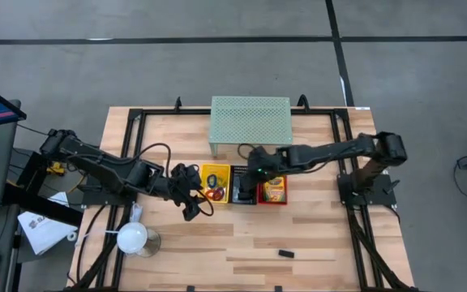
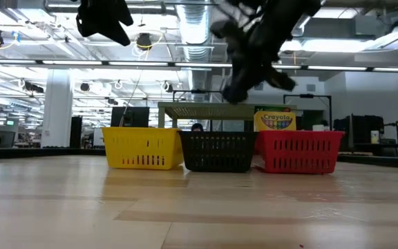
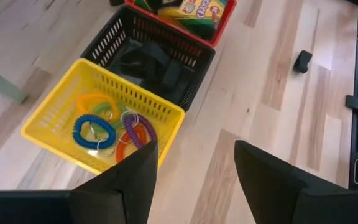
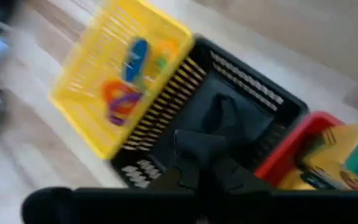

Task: Pick & Place Office Desk Supplies
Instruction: Put the black rubber band into the black bin

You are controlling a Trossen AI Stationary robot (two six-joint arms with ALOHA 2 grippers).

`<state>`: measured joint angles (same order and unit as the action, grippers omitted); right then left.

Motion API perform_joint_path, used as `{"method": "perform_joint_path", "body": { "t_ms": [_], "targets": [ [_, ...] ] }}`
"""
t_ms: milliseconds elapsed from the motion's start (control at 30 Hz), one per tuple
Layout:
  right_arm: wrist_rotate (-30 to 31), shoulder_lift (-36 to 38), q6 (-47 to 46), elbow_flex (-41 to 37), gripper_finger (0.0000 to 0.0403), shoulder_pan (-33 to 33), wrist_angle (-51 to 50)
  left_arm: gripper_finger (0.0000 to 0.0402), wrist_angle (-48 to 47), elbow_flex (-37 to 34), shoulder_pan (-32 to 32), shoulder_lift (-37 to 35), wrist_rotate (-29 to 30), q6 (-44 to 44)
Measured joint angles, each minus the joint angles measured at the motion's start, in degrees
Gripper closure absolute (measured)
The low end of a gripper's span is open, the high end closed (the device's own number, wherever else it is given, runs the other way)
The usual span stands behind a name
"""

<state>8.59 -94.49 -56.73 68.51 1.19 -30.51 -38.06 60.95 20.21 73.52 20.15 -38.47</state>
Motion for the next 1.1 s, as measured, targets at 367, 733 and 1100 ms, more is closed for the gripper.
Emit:
{"method": "perform_joint_path", "body": {
  "t_ms": [367, 733, 1100],
  "targets": [
    [1.35, -10.70, 2.76, 6.45, 0.0386, 2.50, -1.32, 0.0195, -0.23, -0.01, 0.00, -0.02, 0.31, -0.86],
    [7.25, -7.00, 4.40, 7.61, 0.0249, 2.43, -3.15, 0.0195, 0.41, -0.02, -0.02, -0.02, 0.32, -1.36],
    [12.47, -1.91, 1.24, 7.50, 0.0187, 5.82, -7.78, 0.0195, 0.49, -0.02, 0.41, -0.02, 0.88, -1.28]
  ]
}}
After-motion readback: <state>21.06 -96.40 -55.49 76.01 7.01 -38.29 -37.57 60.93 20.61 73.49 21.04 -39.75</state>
